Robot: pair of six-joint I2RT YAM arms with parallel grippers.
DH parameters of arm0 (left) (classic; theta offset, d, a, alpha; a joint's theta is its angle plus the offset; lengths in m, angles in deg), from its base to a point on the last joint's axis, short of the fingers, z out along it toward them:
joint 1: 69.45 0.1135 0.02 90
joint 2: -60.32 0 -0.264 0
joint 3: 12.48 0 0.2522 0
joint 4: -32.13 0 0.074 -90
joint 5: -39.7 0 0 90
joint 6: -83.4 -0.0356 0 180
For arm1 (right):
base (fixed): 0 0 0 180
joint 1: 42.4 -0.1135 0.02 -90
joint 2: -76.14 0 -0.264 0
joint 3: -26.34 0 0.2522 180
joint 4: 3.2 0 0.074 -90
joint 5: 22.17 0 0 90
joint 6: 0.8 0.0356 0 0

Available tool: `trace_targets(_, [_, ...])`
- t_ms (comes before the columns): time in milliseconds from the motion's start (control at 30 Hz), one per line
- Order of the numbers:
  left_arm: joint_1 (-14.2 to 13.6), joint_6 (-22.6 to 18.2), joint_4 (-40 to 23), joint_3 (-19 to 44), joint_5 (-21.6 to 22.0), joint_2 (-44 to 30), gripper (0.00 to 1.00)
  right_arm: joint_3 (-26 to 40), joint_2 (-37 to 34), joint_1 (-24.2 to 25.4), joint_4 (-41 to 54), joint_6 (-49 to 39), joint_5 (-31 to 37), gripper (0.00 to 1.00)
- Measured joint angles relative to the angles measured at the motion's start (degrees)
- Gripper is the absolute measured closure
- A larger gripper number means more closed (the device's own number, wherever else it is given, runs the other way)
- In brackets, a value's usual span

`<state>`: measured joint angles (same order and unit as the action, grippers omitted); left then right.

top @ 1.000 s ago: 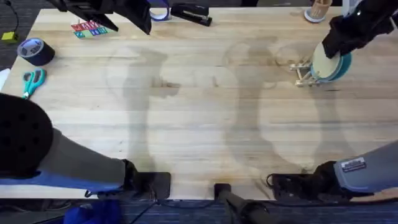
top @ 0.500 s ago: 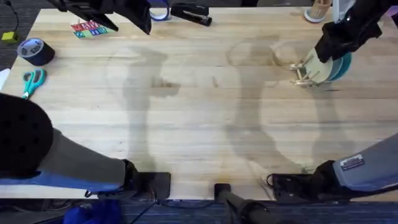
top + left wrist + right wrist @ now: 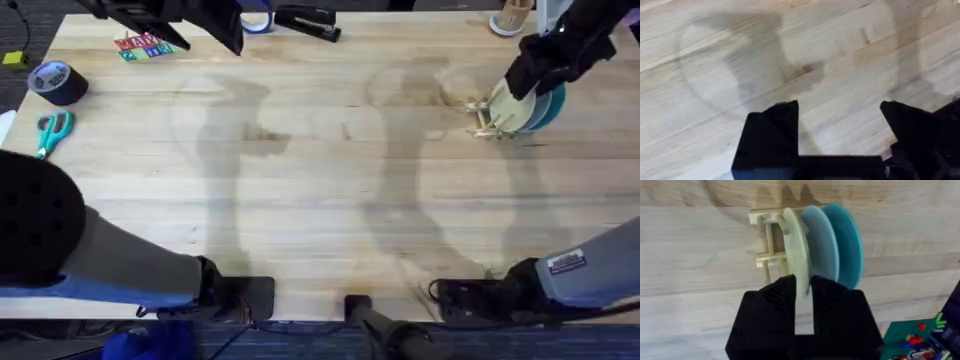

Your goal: Pick up the plates from the table one by one and place each into a slot on the dish rack.

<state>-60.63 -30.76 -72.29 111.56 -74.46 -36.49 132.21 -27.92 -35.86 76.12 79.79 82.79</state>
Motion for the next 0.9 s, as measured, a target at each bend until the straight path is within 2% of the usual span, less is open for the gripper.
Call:
trace_targets(167, [0.0,0.0,0.0,0.0,0.0,0.0,0.008,-0.02,5.04,0.0,0.02,0.0,0.0,0.791])
trace_targets(200, [0.0,0.0,0.0,0.0,-0.02,0.01,0.008,-0.02,10.09,-0.14,0.03,0.01,0.0,0.744])
trace_targets(333, [0.0,0.0,0.0,0.0,-0.02,0.01,0.009,-0.02,17.1,-0.83,-0.16,0.02,0.01,0.598])
trace_targets(400, [0.0,-0.02,0.0,0.0,-0.02,0.0,0.008,-0.02,20.09,-1.37,-0.24,0.06,0.02,0.453])
trace_targets(500, [0.0,0.0,0.0,0.0,-0.02,0.0,0.008,-0.02,23.88,-2.11,-0.22,0.35,0.0,0.063])
trace_targets(533, [0.0,0.0,0.0,0.0,-0.02,0.0,0.009,-0.02,24.85,-2.37,-0.19,0.48,0.0,0.021])
trace_targets(900, [0.0,-0.01,0.2,0.0,-0.02,0.01,0.008,-0.02,27.81,-6.67,1.2,4.8,-0.02,0.005])
